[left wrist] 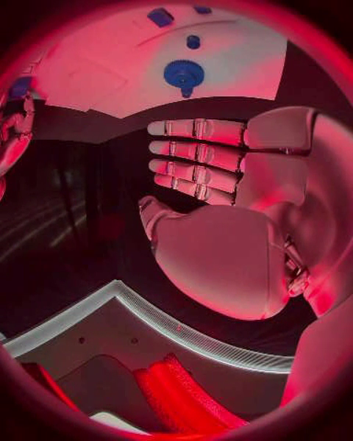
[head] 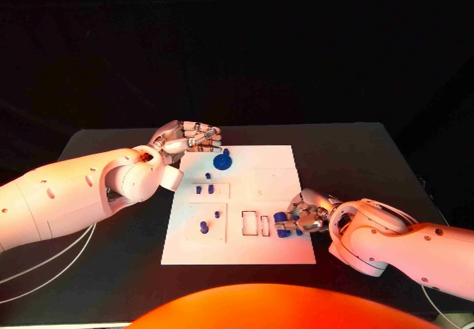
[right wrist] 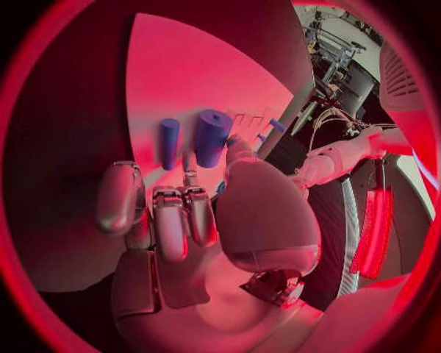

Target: Assemble the parts on the task board

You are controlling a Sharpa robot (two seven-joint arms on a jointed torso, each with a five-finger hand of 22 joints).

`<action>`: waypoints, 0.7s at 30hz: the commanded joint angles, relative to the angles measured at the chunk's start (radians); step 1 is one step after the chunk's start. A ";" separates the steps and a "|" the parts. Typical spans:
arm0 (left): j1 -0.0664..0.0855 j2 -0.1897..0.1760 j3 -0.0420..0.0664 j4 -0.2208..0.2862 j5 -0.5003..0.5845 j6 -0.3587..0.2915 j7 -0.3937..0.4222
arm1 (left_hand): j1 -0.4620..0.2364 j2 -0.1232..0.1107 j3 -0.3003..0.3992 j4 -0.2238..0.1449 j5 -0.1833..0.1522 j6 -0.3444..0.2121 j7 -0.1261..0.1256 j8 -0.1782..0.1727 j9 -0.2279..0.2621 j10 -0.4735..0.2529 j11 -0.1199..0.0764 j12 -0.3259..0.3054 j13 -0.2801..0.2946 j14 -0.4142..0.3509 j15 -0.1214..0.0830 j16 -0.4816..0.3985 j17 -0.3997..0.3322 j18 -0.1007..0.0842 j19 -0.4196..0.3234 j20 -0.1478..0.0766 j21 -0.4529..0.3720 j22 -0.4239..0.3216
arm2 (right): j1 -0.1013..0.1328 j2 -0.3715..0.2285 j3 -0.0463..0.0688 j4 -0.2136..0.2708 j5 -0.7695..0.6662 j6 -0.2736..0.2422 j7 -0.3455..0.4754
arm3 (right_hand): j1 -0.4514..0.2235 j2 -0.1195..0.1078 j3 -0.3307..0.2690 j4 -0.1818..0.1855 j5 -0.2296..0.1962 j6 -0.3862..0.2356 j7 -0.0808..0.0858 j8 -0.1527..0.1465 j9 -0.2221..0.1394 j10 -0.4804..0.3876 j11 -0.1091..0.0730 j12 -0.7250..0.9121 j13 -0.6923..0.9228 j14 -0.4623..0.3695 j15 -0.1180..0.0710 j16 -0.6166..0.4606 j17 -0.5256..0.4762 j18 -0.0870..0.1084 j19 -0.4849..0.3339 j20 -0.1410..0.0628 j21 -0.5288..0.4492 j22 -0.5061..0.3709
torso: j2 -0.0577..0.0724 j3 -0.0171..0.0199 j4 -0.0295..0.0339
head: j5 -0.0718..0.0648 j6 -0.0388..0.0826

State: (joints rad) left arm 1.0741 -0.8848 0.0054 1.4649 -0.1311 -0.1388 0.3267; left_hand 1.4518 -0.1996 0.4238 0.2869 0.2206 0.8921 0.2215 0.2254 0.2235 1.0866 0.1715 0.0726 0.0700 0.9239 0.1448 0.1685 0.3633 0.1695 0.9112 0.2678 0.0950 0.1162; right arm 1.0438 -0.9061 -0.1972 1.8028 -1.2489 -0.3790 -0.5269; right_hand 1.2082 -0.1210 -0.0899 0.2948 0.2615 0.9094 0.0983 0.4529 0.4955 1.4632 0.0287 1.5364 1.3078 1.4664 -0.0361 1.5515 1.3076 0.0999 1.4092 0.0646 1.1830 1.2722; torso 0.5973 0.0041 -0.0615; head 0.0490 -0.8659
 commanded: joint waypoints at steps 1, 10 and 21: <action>0.000 0.001 0.000 0.001 0.005 0.022 0.007 | -0.011 0.003 -0.002 -0.001 0.005 0.000 0.002 -0.004 -0.001 -0.005 0.002 -0.002 0.000 0.005 0.002 -0.006 0.001 0.014 0.006 0.003 -0.005 -0.001 | -0.005 0.007 0.000 -0.007 -0.019 0.038 -0.013 | -0.015 0.000 -0.010 0.001 0.005 0.010 -0.001 0.005 -0.001 0.074 -0.007 -0.001 0.212 0.090 -0.008 0.003 0.193 -0.014 0.002 -0.001 -0.002 0.001 | 0.001 0.0002 0.0020 | -0.002 0.000; 0.000 0.002 0.000 -0.001 0.005 0.024 0.007 | -0.011 0.003 -0.002 -0.001 0.005 0.000 0.002 -0.004 -0.001 -0.005 0.002 -0.002 0.000 0.005 0.002 -0.006 0.001 0.014 0.006 0.003 -0.005 -0.001 | -0.015 0.023 -0.001 -0.025 -0.032 0.072 -0.033 | -0.004 0.004 -0.014 -0.002 0.006 0.021 -0.006 0.010 0.000 0.072 -0.011 -0.003 0.210 0.090 -0.011 0.002 0.192 -0.014 0.001 -0.003 -0.004 0.002 | -0.001 -0.0007 0.0013 | -0.001 0.000; 0.000 0.002 0.000 -0.002 0.005 0.024 0.007 | -0.012 0.004 -0.002 -0.001 0.005 0.000 0.002 -0.004 -0.001 -0.005 0.002 -0.002 0.000 0.006 0.002 -0.007 0.002 0.014 0.006 0.003 -0.007 -0.002 | -0.020 0.029 -0.002 -0.027 -0.031 0.024 -0.030 | 0.126 0.050 0.042 -0.007 0.006 0.053 -0.018 0.009 -0.012 0.075 -0.022 -0.004 0.214 0.091 -0.020 0.003 0.197 -0.016 0.006 -0.012 0.000 0.014 | -0.001 -0.0008 0.0026 | 0.000 0.003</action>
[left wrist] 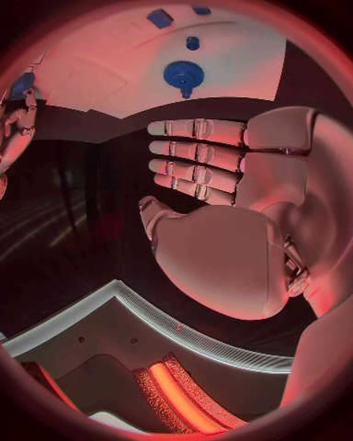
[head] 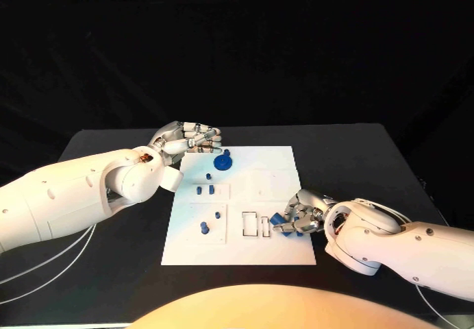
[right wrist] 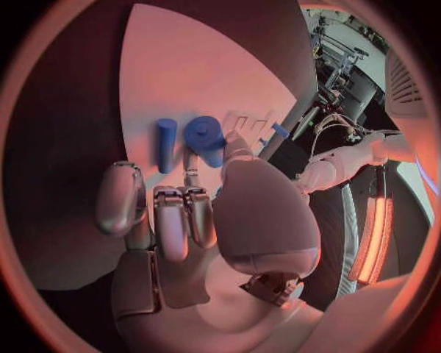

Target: Assemble the parts on the task board

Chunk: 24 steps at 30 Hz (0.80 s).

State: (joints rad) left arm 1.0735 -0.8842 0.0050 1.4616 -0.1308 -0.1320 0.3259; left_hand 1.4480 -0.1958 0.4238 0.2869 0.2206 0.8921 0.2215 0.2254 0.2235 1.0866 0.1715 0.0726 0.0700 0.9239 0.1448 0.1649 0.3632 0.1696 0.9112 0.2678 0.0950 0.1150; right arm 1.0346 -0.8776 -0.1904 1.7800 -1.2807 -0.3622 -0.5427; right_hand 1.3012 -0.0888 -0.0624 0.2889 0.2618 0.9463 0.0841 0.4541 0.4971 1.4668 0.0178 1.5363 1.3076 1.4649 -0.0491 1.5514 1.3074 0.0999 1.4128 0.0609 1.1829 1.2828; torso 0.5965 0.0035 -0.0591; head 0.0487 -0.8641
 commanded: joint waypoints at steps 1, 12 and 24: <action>0.000 0.002 0.001 0.001 0.005 0.017 0.007 | -0.008 0.000 -0.002 -0.001 0.005 0.000 0.002 -0.004 -0.002 -0.005 0.002 -0.002 0.000 0.006 0.002 -0.003 0.002 0.014 0.006 0.003 -0.007 -0.001 | -0.011 -0.001 -0.009 -0.002 0.007 -0.004 -0.010 | 0.037 0.019 0.020 -0.001 0.006 0.020 -0.005 0.009 -0.014 0.072 -0.013 -0.003 0.215 0.093 -0.009 0.003 0.198 -0.016 0.003 -0.009 0.001 0.005 | 0.000 -0.0003 0.0003 | 0.000 0.001; 0.000 0.003 0.000 -0.001 0.005 0.016 0.007 | -0.008 0.000 -0.002 -0.001 0.005 0.000 0.002 -0.004 -0.002 -0.005 0.002 -0.002 0.000 0.006 0.002 -0.003 0.002 0.014 0.006 0.003 -0.007 -0.001 | 0.013 -0.018 -0.005 0.041 0.113 -0.088 0.062 | 0.047 0.037 0.066 0.004 0.006 0.058 -0.022 0.017 -0.013 0.073 -0.028 -0.004 0.217 0.094 -0.022 0.004 0.201 -0.017 0.006 -0.020 0.002 0.010 | -0.001 -0.0004 0.0005 | 0.003 0.006; 0.000 0.006 0.000 -0.002 0.005 0.016 0.007 | -0.009 0.001 -0.002 -0.002 0.005 0.001 0.002 -0.004 -0.002 -0.005 0.002 -0.002 0.001 0.007 0.002 -0.005 0.002 0.014 0.006 0.003 -0.009 -0.003 | 0.063 0.015 -0.004 0.054 0.189 -0.022 0.075 | 0.003 0.046 0.077 0.004 0.005 0.064 -0.025 0.017 -0.012 0.071 -0.031 -0.008 0.213 0.094 -0.025 0.004 0.204 -0.017 0.008 -0.024 0.002 0.014 | 0.000 -0.0008 0.0016 | 0.009 0.006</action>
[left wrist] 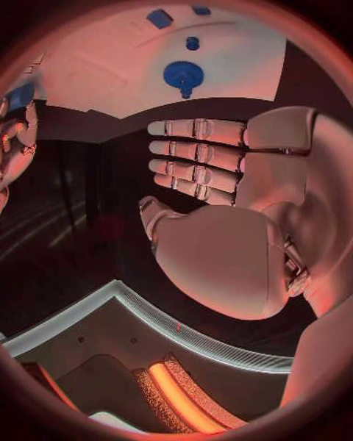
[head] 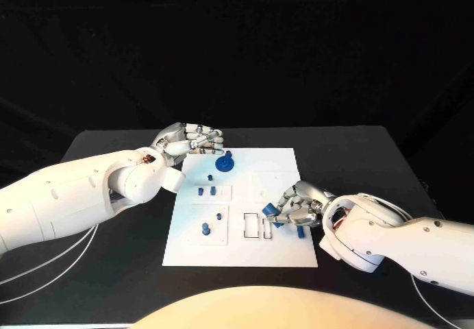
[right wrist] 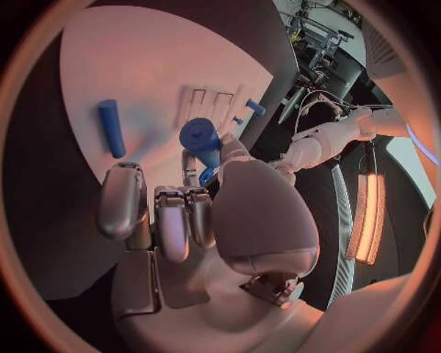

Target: Assemble the parts on the task board

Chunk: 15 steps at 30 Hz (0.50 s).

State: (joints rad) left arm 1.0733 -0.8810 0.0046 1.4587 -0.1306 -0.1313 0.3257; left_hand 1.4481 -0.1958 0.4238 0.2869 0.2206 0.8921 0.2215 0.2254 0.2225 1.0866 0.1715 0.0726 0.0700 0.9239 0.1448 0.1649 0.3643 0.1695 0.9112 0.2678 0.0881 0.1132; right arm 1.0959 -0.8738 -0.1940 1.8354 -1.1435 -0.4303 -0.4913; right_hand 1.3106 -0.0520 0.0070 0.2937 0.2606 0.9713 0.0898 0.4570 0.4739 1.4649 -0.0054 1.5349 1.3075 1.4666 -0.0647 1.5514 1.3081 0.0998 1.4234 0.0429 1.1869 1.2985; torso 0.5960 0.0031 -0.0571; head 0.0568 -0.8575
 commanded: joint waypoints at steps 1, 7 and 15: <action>0.000 0.003 0.000 0.001 0.005 0.015 0.007 | -0.009 0.001 -0.002 -0.002 0.005 0.001 0.002 -0.004 -0.001 -0.005 0.002 -0.002 0.001 0.007 0.002 -0.005 0.001 0.014 0.006 0.003 -0.002 -0.001 | 0.003 0.022 0.000 -0.006 0.057 0.061 0.022 | -0.018 0.008 0.008 -0.001 0.006 0.037 -0.030 0.012 0.011 0.072 -0.007 -0.009 0.211 0.092 -0.009 0.004 0.202 -0.016 -0.005 -0.006 -0.007 -0.005 | 0.001 -0.0002 -0.0009 | 0.004 0.001; 0.000 0.005 0.000 0.002 0.005 0.016 0.007 | -0.009 0.001 -0.002 -0.002 0.005 0.001 0.002 -0.004 -0.001 -0.005 0.002 -0.002 0.001 0.007 0.002 -0.005 0.001 0.014 0.006 0.003 -0.002 -0.001 | 0.006 0.069 0.000 -0.036 0.068 0.107 0.013 | -0.042 0.013 0.012 0.000 0.006 0.036 -0.029 0.010 0.010 0.071 -0.006 -0.011 0.210 0.092 -0.008 0.003 0.200 -0.015 -0.007 -0.006 -0.015 -0.009 | 0.000 -0.0001 0.0023 | 0.004 -0.001; 0.000 0.005 0.000 0.003 0.005 0.017 0.007 | -0.009 0.001 -0.002 -0.002 0.005 0.001 0.002 -0.005 -0.001 -0.005 0.002 -0.002 0.001 0.007 0.002 -0.006 0.001 0.014 0.006 0.004 -0.003 -0.002 | 0.000 0.122 0.000 -0.076 0.065 0.149 -0.011 | -0.087 0.021 0.019 0.000 0.005 0.045 -0.031 0.011 0.012 0.070 -0.008 -0.014 0.208 0.090 -0.009 0.001 0.192 -0.015 -0.006 -0.006 -0.017 -0.008 | 0.001 -0.0013 0.0014 | 0.007 -0.005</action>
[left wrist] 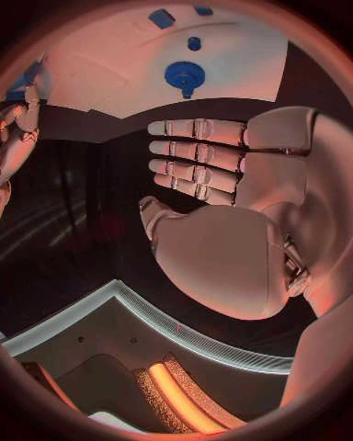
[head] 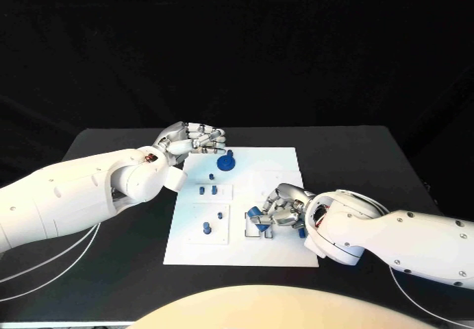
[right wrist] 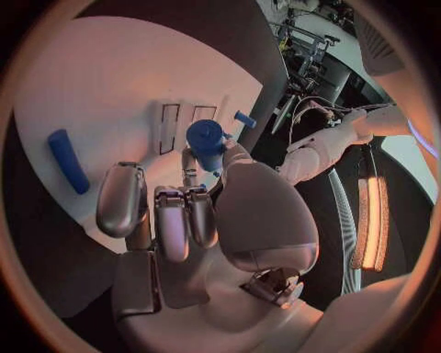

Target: Assemble the parts on the task board

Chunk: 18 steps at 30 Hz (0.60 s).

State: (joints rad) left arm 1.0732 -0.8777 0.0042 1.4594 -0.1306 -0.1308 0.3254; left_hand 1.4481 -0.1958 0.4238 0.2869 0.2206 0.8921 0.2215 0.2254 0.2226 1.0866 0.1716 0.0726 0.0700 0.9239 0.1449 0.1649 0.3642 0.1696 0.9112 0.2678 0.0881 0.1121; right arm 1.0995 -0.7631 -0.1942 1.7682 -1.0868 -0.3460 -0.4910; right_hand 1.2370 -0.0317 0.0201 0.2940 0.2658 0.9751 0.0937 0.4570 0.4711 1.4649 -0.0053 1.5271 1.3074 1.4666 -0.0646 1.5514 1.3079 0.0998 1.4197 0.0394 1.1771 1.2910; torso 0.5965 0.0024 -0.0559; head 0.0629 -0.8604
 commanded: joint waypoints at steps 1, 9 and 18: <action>0.000 0.002 0.001 0.003 0.005 0.017 0.007 | -0.009 0.001 -0.002 -0.002 0.005 0.001 0.002 -0.005 -0.001 -0.005 0.002 -0.002 0.001 0.007 0.002 -0.006 0.001 0.014 0.006 0.004 -0.003 -0.001 | -0.005 0.016 0.000 -0.012 0.005 0.069 -0.014 | -0.017 0.001 0.006 -0.001 0.000 0.042 -0.035 0.011 0.015 0.070 -0.008 -0.007 0.207 0.090 -0.009 0.001 0.193 -0.015 -0.002 -0.003 -0.008 -0.001 | 0.000 -0.0003 0.0006 | 0.001 -0.002; 0.000 0.000 0.000 0.004 0.005 0.020 0.003 | -0.010 0.002 -0.003 -0.002 0.005 0.001 0.002 -0.005 -0.001 -0.005 0.002 -0.002 0.001 0.007 0.002 -0.006 0.001 0.014 0.006 0.004 -0.004 -0.001 | -0.010 0.034 0.000 -0.030 -0.036 0.081 -0.042 | -0.041 0.004 0.009 -0.001 0.000 0.045 -0.035 0.010 0.016 0.070 -0.009 -0.008 0.207 0.091 -0.010 0.002 0.199 -0.015 -0.001 -0.004 -0.008 0.001 | 0.000 -0.0006 0.0003 | 0.002 -0.003; 0.000 0.000 0.000 0.003 0.005 0.023 0.002 | -0.010 0.002 -0.003 -0.002 0.005 0.001 0.002 -0.005 -0.002 -0.005 0.002 -0.002 0.001 0.007 0.002 -0.007 0.001 0.014 0.006 0.004 -0.004 -0.002 | -0.010 0.042 0.000 -0.040 -0.083 0.084 -0.068 | -0.096 0.011 0.011 0.000 -0.001 0.051 -0.038 0.012 0.019 0.074 -0.011 -0.005 0.212 0.095 -0.012 0.006 0.215 -0.017 0.005 -0.005 -0.002 0.008 | 0.000 0.0004 -0.0004 | 0.004 -0.003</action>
State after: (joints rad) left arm 1.0731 -0.8792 0.0041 1.4602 -0.1304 -0.1269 0.3234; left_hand 1.4481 -0.1958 0.4238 0.2869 0.2206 0.8921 0.2215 0.2254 0.2226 1.0866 0.1715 0.0726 0.0700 0.9239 0.1449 0.1649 0.3641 0.1695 0.9112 0.2678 0.0881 0.1111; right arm 1.0902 -0.7223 -0.1941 1.7299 -1.1250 -0.2869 -0.5376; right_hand 1.1486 -0.0198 0.0286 0.2939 0.2673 0.9833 0.0923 0.4689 0.4913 1.4690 -0.0090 1.5209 1.3073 1.4666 -0.0718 1.5514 1.3077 0.0998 1.4197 0.0395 1.1714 1.2981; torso 0.5964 0.0024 -0.0557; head 0.0662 -0.8639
